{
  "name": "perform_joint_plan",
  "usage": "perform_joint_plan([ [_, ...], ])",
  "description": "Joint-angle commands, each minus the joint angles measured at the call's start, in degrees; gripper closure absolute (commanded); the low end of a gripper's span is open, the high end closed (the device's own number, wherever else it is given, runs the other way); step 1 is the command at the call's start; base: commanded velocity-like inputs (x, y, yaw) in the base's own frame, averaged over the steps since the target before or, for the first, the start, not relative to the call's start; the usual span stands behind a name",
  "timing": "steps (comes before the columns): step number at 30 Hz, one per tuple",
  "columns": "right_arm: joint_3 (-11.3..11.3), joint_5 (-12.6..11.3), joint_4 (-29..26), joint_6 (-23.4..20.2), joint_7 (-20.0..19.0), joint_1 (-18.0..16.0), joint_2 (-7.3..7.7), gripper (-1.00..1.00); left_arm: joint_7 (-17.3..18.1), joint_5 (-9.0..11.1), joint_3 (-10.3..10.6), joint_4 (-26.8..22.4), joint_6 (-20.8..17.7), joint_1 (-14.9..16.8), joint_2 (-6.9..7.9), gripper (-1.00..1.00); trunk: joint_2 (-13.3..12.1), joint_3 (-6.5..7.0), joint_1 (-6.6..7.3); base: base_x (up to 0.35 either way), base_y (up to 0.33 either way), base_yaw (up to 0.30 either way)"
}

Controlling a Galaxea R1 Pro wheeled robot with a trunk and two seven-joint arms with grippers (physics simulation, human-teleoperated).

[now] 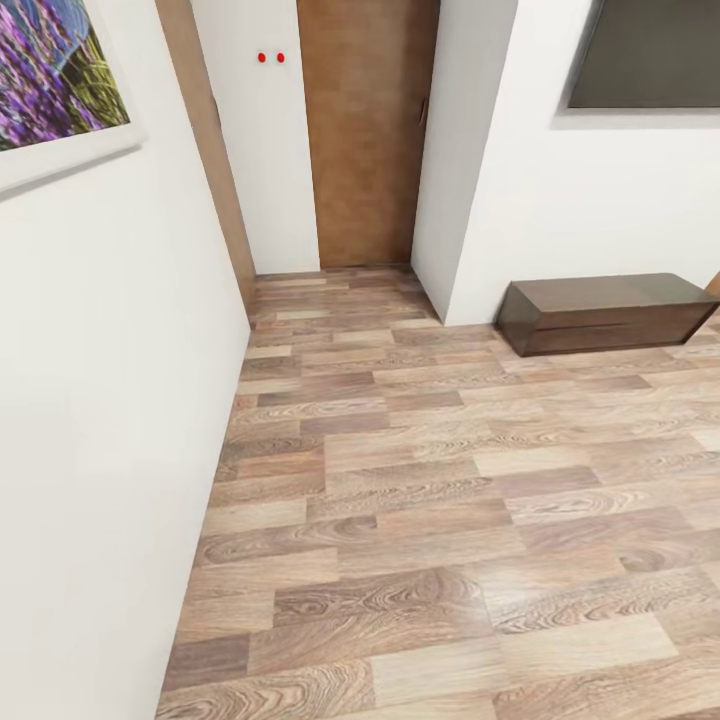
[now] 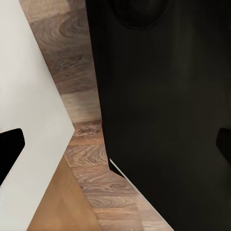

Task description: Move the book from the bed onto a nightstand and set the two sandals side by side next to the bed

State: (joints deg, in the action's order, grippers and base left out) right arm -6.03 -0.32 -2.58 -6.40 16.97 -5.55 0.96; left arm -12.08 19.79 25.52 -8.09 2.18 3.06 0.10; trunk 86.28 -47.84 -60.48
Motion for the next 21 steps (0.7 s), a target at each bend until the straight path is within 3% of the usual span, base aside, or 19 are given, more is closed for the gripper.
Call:
perform_joint_plan([
  [1,-0.5,0.0,-0.1,-0.5,0.2,0.0,0.01,-1.0,-0.2,0.5,0.5,0.0,0.2,0.0,0.01,-1.0,0.0,-0.04,-0.01,0.114,0.0,0.0],
  [21,-0.5,0.0,-0.1,-0.5,0.2,0.0,0.01,-1.0,-0.2,0.6,0.5,0.0,0.2,0.0,0.02,-1.0,0.0,-0.04,-0.01,0.12,0.0,0.0],
])
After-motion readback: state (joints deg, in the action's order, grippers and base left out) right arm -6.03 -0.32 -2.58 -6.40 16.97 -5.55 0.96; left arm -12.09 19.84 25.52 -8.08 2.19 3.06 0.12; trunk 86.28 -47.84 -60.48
